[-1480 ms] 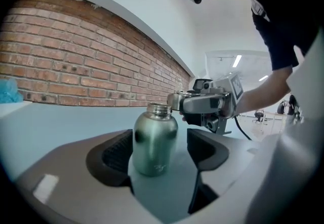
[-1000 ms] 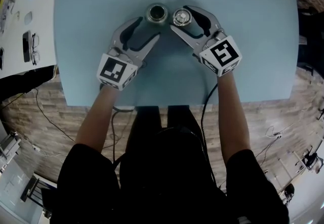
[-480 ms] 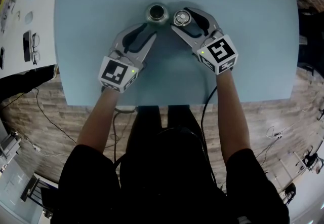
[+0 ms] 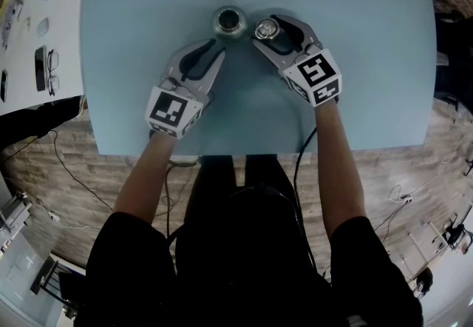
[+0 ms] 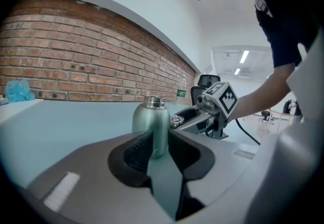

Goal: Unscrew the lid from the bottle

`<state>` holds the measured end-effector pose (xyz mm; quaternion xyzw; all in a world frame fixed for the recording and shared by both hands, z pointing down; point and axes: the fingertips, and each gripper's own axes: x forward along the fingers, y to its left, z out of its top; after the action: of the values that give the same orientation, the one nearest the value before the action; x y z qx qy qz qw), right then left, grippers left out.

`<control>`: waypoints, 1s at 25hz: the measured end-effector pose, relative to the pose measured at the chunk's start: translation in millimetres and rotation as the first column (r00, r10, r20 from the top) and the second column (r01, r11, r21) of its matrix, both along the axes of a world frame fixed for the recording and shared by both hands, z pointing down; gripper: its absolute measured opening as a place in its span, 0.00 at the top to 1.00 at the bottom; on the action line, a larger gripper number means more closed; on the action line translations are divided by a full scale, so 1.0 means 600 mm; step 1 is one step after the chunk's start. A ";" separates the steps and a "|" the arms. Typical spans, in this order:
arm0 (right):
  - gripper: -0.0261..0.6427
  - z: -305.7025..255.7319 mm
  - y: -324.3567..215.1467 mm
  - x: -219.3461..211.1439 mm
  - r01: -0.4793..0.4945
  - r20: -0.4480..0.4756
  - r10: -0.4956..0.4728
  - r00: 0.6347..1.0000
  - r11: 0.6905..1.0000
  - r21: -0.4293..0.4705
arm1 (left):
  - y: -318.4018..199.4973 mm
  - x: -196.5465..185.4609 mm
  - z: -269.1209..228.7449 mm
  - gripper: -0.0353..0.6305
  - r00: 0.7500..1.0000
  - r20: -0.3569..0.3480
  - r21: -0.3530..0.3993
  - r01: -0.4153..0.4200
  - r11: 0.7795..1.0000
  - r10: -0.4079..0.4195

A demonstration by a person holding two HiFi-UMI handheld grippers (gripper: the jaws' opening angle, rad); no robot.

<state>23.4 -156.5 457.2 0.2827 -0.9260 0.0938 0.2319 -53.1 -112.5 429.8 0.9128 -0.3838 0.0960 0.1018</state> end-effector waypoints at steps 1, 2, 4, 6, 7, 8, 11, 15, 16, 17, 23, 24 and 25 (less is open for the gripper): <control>0.56 0.002 0.000 -0.001 0.001 -0.010 -0.001 1.000 1.000 -0.002 | 0.001 0.000 0.001 0.81 1.000 0.003 0.001 -0.001 1.000 0.001; 0.56 0.003 -0.001 -0.002 0.002 -0.021 -0.002 1.000 1.000 -0.003 | 0.000 0.001 0.001 0.81 1.000 0.004 0.002 0.000 1.000 0.000; 0.56 0.007 -0.002 -0.003 0.003 -0.048 -0.003 0.999 1.000 -0.004 | 0.000 0.000 0.002 0.81 1.000 0.008 0.002 0.003 1.000 -0.003; 0.56 0.013 -0.003 -0.003 0.000 -0.086 0.000 0.996 1.000 -0.003 | 0.000 0.001 0.003 0.81 1.000 0.009 0.002 0.005 1.000 -0.005; 0.56 0.016 -0.002 -0.003 -0.004 -0.103 0.003 0.995 1.000 -0.006 | 0.001 0.001 0.003 0.81 1.000 0.010 0.002 0.006 1.000 -0.006; 0.56 0.019 -0.002 -0.003 -0.010 -0.116 0.009 0.993 1.000 -0.012 | 0.002 0.000 0.003 0.82 1.000 0.012 0.001 0.006 1.000 -0.006; 0.56 0.024 -0.004 -0.002 -0.029 -0.149 0.025 0.989 0.999 -0.022 | 0.002 -0.002 0.003 0.82 1.000 0.017 0.002 0.006 1.000 -0.006; 0.56 0.038 -0.006 -0.002 -0.033 -0.233 0.028 0.972 0.999 -0.015 | 0.001 -0.005 -0.002 0.82 1.000 0.022 0.003 0.007 1.000 -0.007; 0.56 0.041 -0.006 0.000 -0.038 -0.247 0.032 0.969 0.999 -0.017 | 0.001 -0.005 -0.003 0.82 1.000 0.023 0.002 0.007 1.000 -0.007; 0.56 0.043 -0.006 0.001 -0.044 -0.256 0.037 0.966 0.999 -0.021 | 0.002 -0.004 -0.003 0.82 1.000 0.025 0.002 0.006 1.000 -0.006; 0.56 0.048 -0.008 0.004 -0.075 -0.271 0.058 0.961 0.996 -0.053 | 0.001 -0.003 -0.005 0.82 1.000 0.026 0.003 0.009 1.000 -0.009; 0.56 0.048 -0.008 0.005 -0.080 -0.271 0.062 0.961 0.995 -0.059 | 0.002 -0.003 -0.005 0.82 1.000 0.026 0.002 0.011 1.000 -0.011; 0.56 0.049 -0.008 0.005 -0.085 -0.272 0.065 0.960 0.994 -0.063 | 0.002 -0.002 -0.005 0.82 1.000 0.025 0.001 0.014 1.000 -0.014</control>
<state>26.6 -161.5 486.4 0.3187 -0.8704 0.0975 0.3623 -54.5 -111.2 426.8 0.9089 -0.3913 0.1067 0.0971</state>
